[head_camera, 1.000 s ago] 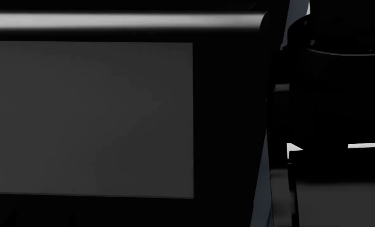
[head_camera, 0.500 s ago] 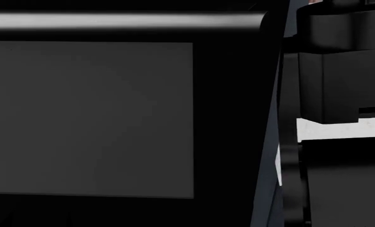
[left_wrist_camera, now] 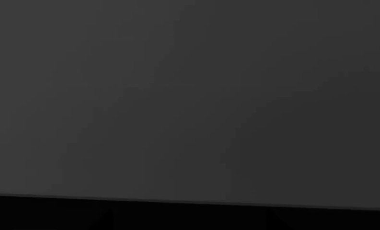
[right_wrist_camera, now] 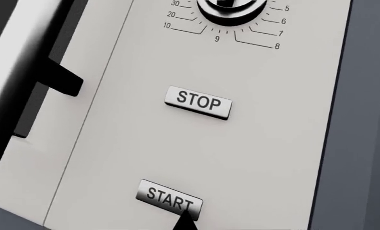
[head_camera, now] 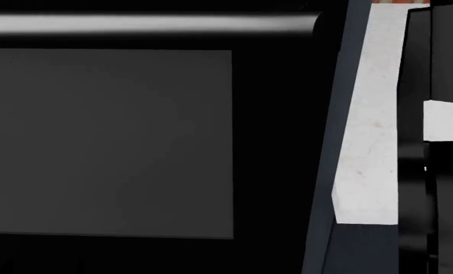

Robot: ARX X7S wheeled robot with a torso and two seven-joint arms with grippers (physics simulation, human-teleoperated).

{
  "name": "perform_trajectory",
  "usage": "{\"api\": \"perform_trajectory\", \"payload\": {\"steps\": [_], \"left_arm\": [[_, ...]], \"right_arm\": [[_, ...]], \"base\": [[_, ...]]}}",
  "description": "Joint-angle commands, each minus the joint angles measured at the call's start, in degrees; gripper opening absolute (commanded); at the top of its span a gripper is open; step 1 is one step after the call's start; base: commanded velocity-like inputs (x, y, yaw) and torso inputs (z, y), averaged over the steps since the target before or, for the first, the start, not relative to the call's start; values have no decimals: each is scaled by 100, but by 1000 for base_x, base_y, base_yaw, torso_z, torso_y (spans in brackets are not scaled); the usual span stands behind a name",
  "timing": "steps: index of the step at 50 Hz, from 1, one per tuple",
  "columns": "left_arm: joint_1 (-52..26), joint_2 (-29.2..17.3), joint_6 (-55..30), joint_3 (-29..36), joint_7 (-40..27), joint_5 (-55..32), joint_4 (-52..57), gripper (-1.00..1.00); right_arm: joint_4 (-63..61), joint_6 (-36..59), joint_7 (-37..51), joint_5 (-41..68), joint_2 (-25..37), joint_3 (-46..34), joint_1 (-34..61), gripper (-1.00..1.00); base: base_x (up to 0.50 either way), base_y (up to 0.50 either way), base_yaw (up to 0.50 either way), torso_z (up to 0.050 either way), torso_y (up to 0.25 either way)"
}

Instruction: Press the start button on the microwave

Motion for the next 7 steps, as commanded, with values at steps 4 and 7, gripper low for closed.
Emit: {"api": "perform_trajectory", "payload": {"steps": [4,7], "left_arm": [[-27,-27,35,17,-17,-39,-45,100],[22,-52,-71,29,-57,-53,114,100]], "right_arm": [[2646,-1586,569,-981,-574,336,493,-100],[2646,-1556,582,-994,-577,319,510,-100]], "base": [[44,12,32,14,0],[45,13,34,14,0]]}}
